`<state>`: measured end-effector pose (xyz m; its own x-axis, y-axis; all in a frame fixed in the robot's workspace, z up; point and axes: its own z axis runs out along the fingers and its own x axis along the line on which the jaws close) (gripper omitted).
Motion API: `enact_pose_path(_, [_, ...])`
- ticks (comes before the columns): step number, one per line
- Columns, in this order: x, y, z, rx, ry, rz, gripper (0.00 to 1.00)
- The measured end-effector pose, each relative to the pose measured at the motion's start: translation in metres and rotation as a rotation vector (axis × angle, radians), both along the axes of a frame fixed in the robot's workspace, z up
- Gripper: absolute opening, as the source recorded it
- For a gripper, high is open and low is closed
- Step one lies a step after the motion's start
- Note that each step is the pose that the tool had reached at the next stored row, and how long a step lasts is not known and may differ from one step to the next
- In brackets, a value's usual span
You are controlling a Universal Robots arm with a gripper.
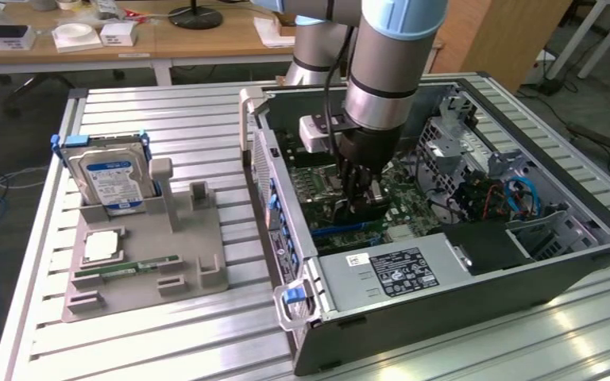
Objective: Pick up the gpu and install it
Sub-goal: 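Insert the gpu into the slot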
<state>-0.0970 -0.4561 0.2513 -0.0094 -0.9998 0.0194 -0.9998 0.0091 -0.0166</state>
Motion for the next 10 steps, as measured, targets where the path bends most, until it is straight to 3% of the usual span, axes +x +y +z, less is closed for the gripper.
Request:
enact_pose_path(8, [-0.0032, 0.0000, -0.0001, 0.0001, -0.0113, 0.000, 0.26])
enact_pose_path(10, [-0.0032, 0.0001, -0.0002, 0.0002, -0.0117, 0.000, 0.26])
